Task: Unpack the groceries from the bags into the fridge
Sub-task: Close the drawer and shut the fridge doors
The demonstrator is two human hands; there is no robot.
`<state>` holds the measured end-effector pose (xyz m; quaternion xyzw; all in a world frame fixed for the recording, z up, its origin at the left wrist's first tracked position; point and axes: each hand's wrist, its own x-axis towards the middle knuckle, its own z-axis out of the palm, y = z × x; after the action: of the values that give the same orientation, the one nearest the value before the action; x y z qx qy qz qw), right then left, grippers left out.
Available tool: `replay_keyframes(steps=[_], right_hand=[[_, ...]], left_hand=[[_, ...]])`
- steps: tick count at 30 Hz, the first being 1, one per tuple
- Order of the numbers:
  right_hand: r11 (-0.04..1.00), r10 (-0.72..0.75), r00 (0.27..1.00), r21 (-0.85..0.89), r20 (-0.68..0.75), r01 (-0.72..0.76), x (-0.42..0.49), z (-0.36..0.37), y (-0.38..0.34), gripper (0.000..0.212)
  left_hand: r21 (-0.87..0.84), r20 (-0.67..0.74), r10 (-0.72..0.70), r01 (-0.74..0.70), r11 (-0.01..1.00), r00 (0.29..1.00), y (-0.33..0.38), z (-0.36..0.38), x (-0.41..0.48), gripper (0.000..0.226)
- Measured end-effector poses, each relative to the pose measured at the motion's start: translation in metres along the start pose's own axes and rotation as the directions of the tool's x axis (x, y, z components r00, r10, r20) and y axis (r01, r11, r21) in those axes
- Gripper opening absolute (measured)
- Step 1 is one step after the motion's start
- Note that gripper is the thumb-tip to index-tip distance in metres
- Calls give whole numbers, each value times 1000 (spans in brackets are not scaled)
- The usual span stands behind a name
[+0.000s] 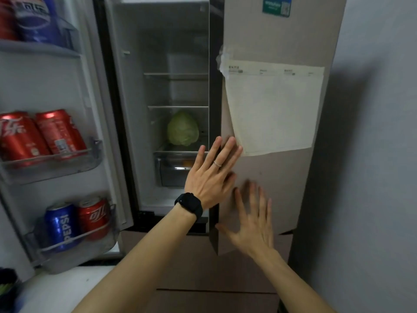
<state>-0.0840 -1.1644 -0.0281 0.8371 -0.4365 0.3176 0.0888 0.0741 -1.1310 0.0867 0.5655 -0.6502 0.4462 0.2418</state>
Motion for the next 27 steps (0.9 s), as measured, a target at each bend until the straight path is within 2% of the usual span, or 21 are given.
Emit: replay_keyframes(steps=[10, 18, 23, 27], right_hand=[[981, -69, 998, -181, -2, 68, 53, 47, 22, 91], [973, -73, 997, -218, 5, 73, 60, 54, 23, 88], [985, -28, 995, -168, 92, 43, 50, 33, 12, 98], [985, -19, 956, -161, 293, 69, 36, -14, -2, 87]], left_hand=[[20, 89, -23, 21, 1000, 996, -53, 66, 12, 68], [-36, 169, -52, 58, 998, 984, -59, 86, 17, 71], [-12, 240, -129, 135, 991, 962, -45, 64, 15, 72], [40, 407, -162, 160, 986, 899, -33, 30, -8, 83]])
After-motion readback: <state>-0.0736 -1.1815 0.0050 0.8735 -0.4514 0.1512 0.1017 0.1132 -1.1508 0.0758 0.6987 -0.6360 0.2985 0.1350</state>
